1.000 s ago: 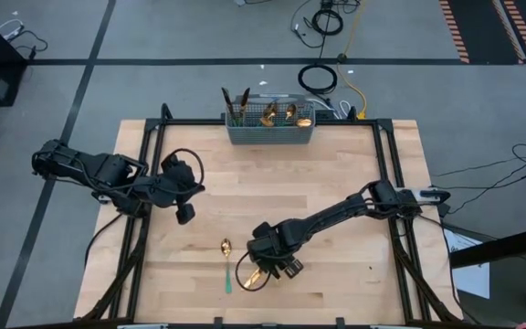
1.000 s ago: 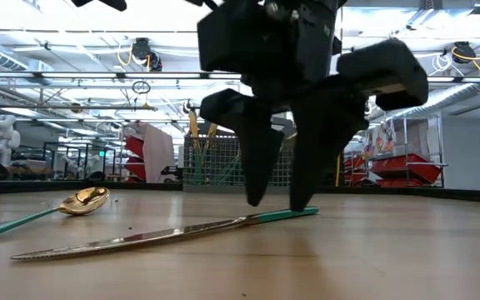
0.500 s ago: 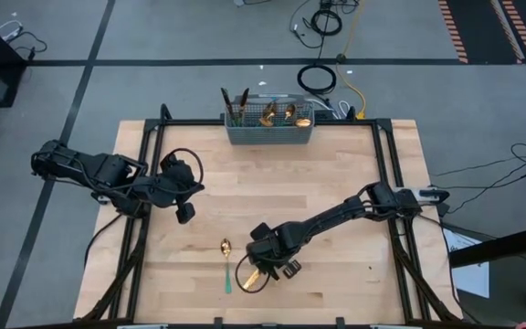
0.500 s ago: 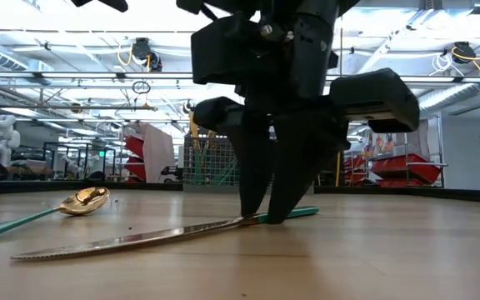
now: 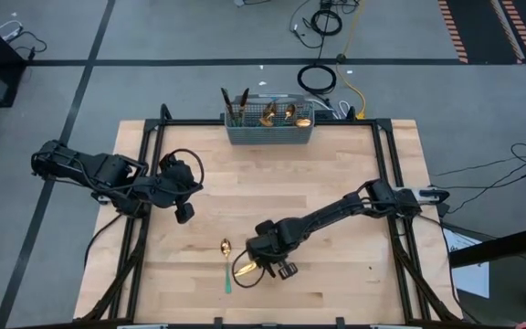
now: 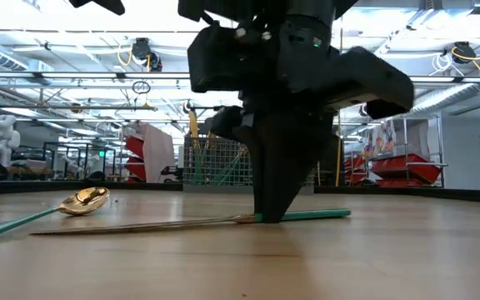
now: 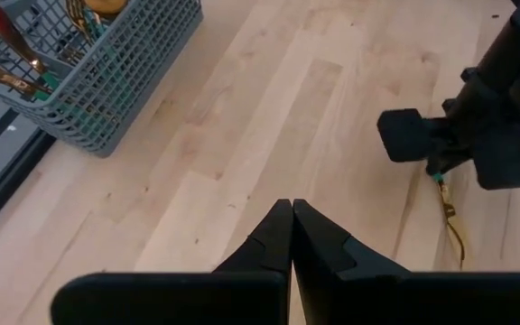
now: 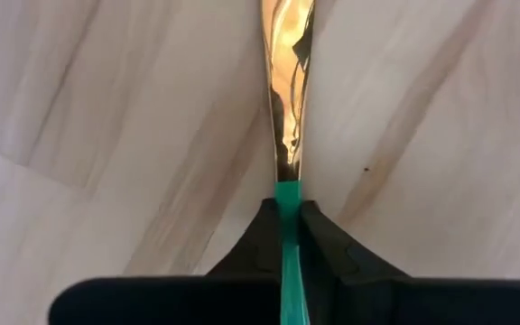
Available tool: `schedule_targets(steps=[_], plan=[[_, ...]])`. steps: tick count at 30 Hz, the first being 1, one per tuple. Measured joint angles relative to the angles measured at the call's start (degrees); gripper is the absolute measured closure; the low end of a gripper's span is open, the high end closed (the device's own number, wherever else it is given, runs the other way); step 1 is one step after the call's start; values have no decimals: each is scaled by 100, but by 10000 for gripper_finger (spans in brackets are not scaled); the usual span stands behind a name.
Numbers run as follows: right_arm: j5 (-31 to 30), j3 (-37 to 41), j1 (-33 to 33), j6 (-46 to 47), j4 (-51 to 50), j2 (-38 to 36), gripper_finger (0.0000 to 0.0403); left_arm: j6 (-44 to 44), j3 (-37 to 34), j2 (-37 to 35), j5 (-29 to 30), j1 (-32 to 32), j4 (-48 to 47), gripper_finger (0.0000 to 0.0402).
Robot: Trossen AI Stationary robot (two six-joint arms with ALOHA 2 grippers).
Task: Sort silverware
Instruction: Put the green knife into the gray silverware organizer
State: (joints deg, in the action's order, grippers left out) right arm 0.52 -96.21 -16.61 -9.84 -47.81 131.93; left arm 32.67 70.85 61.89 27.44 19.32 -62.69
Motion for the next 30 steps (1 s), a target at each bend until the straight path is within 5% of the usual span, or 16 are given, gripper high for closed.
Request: schedule_targets(steps=[12,23,30], plan=[[472,21,850,627,-118,-74,403,-42,0,0,-7,1,-101,391],[-900,-100,1438,762,-172,-485,402,-157,0,0,-17,-1,-90,391],[-991,-113,1771,1055,382,-997,400,-190,0,0,-13,-1,-86,391]])
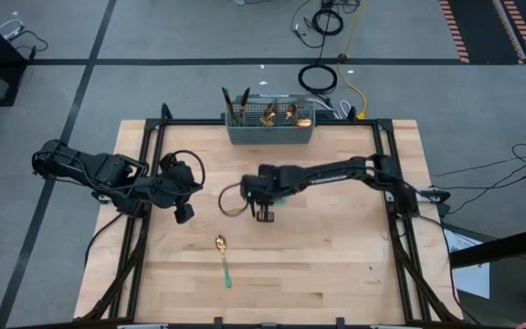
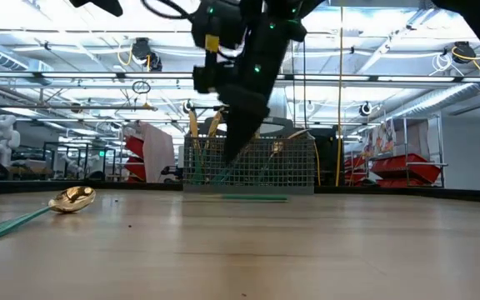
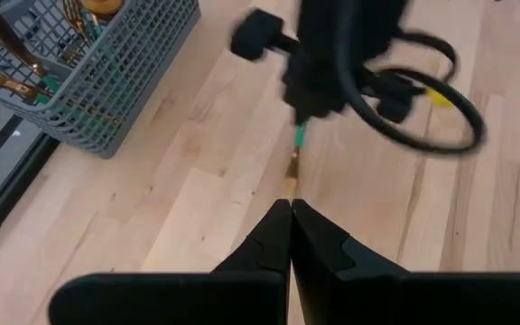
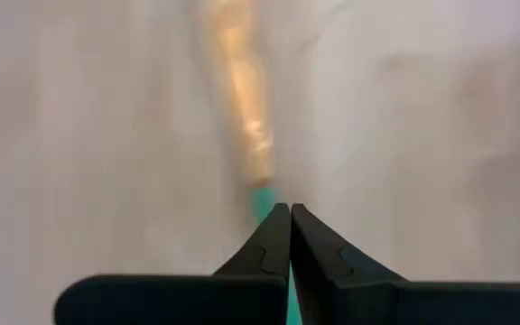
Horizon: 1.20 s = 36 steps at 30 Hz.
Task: Sort silverware
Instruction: Put the green knife into the gray silverware organizer
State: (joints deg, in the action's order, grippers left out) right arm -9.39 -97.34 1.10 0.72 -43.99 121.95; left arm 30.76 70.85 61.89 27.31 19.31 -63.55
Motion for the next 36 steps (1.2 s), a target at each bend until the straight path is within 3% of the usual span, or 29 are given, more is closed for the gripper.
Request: schedule_targets(steps=[6,11,17,21,25,31,36], plan=[[0,-23,315,212,872,-447,401,0,0,0,24,0,3,391],[576,-24,324,-617,531,-524,395,0,0,0,37,2,4,391],[1347,-24,136,-1429,33,-225,309,0,-1,0,177,0,6,391],[1358,-29,4,-1498,261,67,244,2,-70,-2,299,0,16,391],[945,-39,-23,-1534,461,362,210,43,-238,-2,304,1,21,391],[906,-44,71,-1705,375,606,206,309,-610,-2,304,0,63,391],[850,-122,265,-2023,-506,834,235,341,-773,0,302,2,166,391]])
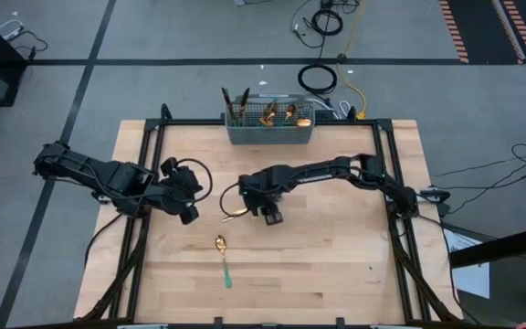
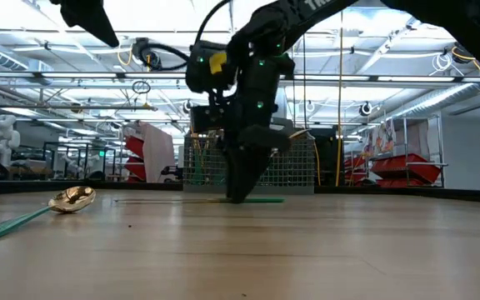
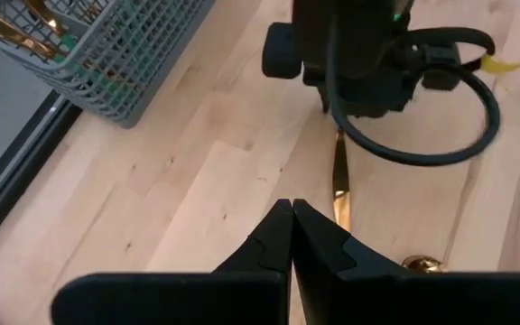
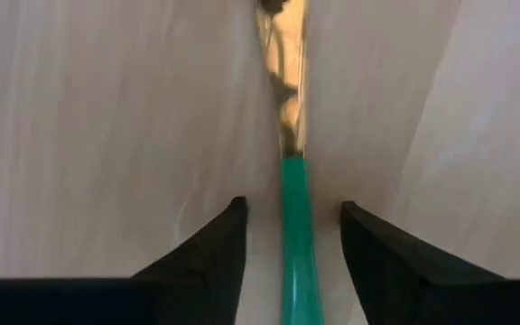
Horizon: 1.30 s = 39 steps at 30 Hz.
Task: Sort silverware
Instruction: Put the green knife into the gray silverware organizer
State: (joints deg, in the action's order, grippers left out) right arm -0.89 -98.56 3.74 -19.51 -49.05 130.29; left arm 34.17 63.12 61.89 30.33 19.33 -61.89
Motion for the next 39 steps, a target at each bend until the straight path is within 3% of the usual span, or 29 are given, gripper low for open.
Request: schedule_targets(steps=[4,9,11,30,36,39], plan=[[-11,-6,35,-382,-500,220,276,2,-16,0,0,-1,17,391],[-340,14,-117,-528,-304,259,372,2,-18,-2,-2,-2,8,391],[-513,6,-182,-509,-235,259,390,0,-18,-2,0,0,-22,391],[-557,-383,134,1702,228,-450,400,-7,-18,-2,-4,0,-61,391],[-518,-386,220,2071,909,-676,400,-7,-18,-2,-4,2,-62,391],[-559,-392,272,1787,1085,-699,402,-7,-18,-2,-4,8,-59,391]])
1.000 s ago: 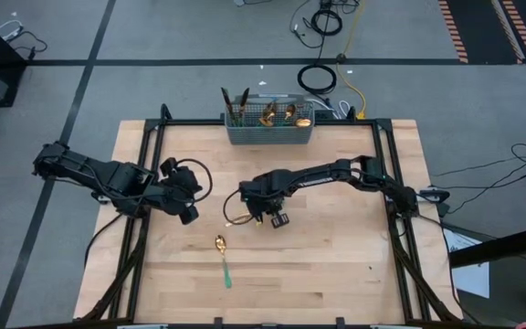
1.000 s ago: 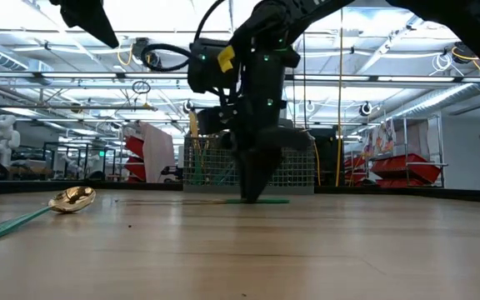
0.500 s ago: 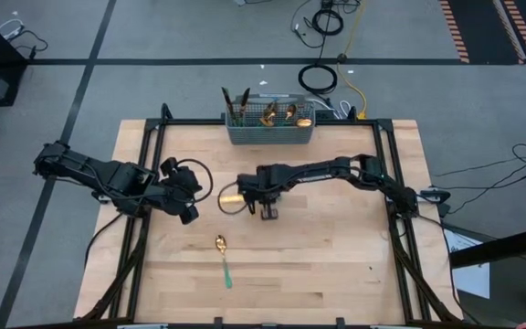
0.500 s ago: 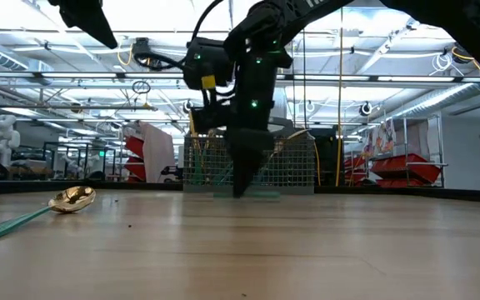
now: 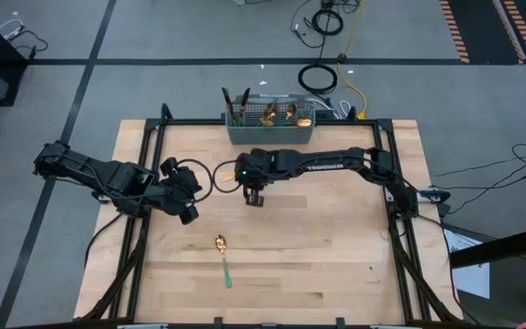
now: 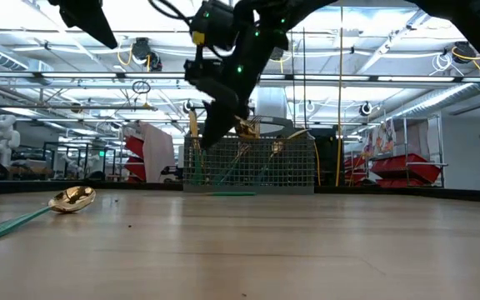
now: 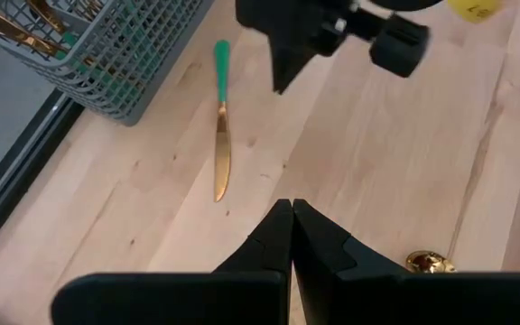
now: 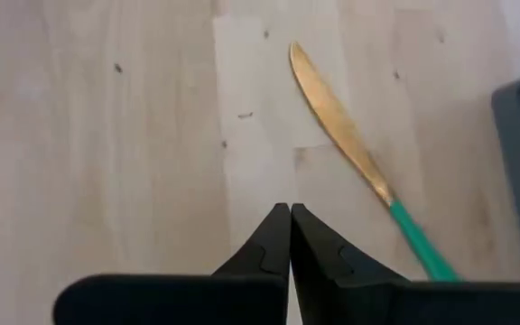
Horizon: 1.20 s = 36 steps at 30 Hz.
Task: Sort silverware
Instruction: Put the green knife into the gray silverware organizer
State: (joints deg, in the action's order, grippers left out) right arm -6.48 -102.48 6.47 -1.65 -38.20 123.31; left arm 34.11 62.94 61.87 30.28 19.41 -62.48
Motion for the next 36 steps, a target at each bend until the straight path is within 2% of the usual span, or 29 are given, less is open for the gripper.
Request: schedule_targets(steps=[3,7,11,14,17,21,24,33,36], plan=[[13,1,80,-849,106,21,393,-2,0,0,0,35,0,391],[46,-2,233,-1573,411,115,350,-41,0,0,0,71,0,391],[-309,-2,495,-719,644,298,316,43,-8,-2,260,71,17,391],[-262,-2,670,185,438,340,343,492,-123,-2,976,17,119,391],[-295,-2,734,384,294,347,392,565,-437,-4,1397,-294,362,397],[-338,-27,755,227,455,302,401,608,-997,-2,998,-830,1046,398],[24,-77,815,468,466,333,402,610,-1440,-2,599,-1039,1710,399],[36,-81,837,1413,488,372,403,606,-2488,0,501,-1856,3438,400],[15,-76,865,1540,448,153,403,595,-2937,0,26,-2232,4492,401]])
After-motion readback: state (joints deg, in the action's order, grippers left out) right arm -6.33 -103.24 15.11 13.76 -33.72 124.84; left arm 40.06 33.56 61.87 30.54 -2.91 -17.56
